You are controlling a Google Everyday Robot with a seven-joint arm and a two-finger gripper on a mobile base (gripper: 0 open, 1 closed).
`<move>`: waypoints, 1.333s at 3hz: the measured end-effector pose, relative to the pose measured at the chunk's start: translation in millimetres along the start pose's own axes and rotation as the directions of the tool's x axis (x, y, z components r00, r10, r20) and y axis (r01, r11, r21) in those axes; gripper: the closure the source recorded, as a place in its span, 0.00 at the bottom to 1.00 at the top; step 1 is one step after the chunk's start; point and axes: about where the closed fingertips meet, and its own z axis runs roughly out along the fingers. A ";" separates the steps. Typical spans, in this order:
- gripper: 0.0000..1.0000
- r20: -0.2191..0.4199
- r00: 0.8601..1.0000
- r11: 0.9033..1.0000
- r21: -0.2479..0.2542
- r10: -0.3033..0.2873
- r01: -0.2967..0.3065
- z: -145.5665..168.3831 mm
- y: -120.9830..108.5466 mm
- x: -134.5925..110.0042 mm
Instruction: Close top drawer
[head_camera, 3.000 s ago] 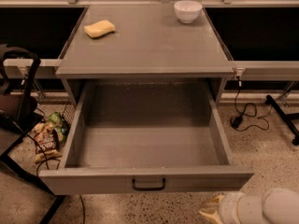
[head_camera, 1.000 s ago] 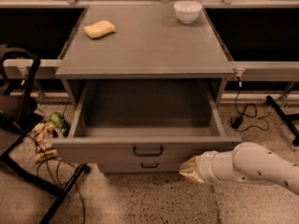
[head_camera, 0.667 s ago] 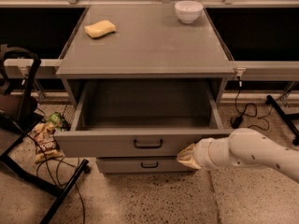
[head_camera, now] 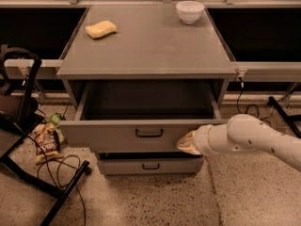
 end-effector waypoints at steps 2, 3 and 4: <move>1.00 0.030 0.998 0.998 0.039 -0.051 0.049 9.8 -51.2 -19.7; 1.00 0.041 0.997 0.996 0.055 -0.067 0.065 12.5 -67.0 -26.3; 0.81 0.041 0.997 0.996 0.055 -0.067 0.065 12.5 -67.0 -26.3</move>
Offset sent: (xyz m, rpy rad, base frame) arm 0.1393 0.0100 0.0552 0.0108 -0.1753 0.0482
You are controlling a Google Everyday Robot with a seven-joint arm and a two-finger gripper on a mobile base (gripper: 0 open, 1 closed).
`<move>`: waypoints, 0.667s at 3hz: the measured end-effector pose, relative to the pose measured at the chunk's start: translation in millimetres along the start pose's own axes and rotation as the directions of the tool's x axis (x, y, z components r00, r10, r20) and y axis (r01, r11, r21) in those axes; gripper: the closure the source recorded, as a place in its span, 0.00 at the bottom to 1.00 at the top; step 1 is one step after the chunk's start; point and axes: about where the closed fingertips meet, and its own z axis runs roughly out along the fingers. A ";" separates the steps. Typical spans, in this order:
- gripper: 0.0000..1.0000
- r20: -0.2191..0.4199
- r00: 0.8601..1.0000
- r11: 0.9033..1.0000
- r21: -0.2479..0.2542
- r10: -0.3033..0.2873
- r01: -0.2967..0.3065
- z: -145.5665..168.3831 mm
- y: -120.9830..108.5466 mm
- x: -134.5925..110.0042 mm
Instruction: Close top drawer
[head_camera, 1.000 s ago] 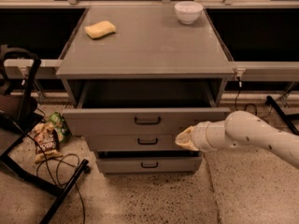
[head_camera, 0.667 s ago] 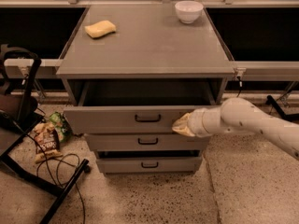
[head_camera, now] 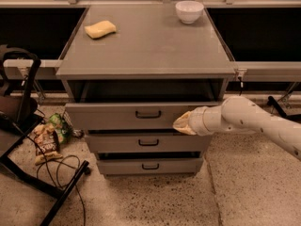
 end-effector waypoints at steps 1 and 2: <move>0.57 0.000 1.000 1.000 0.000 0.000 0.000 0.1 0.0 0.0; 0.36 0.000 1.000 1.000 0.000 0.000 0.000 0.1 0.0 0.0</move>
Offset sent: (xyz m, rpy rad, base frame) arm 0.0000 0.0000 0.0000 0.0000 0.0000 0.0001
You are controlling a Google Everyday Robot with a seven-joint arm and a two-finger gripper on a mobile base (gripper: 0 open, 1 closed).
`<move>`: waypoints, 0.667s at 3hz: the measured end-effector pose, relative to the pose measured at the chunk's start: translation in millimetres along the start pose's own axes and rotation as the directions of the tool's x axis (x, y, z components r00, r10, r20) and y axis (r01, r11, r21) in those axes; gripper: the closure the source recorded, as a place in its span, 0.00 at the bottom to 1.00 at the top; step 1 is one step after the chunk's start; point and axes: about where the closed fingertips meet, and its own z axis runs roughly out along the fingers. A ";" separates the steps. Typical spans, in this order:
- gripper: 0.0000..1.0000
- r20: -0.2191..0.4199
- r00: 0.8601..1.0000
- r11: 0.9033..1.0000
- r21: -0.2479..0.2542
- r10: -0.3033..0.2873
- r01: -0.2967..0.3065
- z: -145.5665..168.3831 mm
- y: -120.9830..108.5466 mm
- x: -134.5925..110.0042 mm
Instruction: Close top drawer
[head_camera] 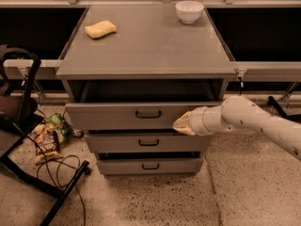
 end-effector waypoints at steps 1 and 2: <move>0.05 0.000 1.000 1.000 0.000 0.000 0.000 0.1 0.0 0.0; 0.00 0.000 1.000 1.000 0.000 0.000 0.000 0.1 0.1 0.0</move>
Offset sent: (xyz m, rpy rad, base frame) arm 0.0000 0.0000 0.0000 0.0000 0.0000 0.0001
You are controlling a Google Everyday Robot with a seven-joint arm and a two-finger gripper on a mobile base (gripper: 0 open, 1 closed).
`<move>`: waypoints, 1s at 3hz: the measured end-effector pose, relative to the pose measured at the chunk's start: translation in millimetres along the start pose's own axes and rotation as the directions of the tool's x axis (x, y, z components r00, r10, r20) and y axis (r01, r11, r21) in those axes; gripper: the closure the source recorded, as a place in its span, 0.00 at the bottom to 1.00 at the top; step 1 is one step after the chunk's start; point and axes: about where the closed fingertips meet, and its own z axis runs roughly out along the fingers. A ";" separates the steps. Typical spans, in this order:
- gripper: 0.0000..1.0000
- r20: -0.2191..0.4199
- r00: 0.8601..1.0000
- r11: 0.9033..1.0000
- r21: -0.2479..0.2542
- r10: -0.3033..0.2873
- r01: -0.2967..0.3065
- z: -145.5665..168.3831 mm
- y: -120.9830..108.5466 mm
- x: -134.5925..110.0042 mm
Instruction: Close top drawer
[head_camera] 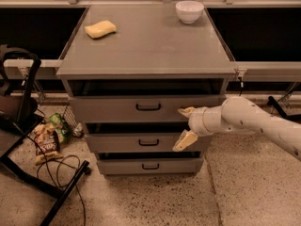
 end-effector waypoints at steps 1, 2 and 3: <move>0.00 0.000 1.000 1.000 0.000 0.000 0.000 0.0 0.0 0.0; 0.21 -0.013 1.000 1.000 -0.015 -0.008 0.007 -2.3 7.9 0.6; 0.46 -0.092 0.990 0.992 -0.071 -0.108 0.102 -24.0 25.6 -14.7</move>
Offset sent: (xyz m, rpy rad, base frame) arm -0.0066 0.0019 0.0024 -0.0253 -0.0058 0.0061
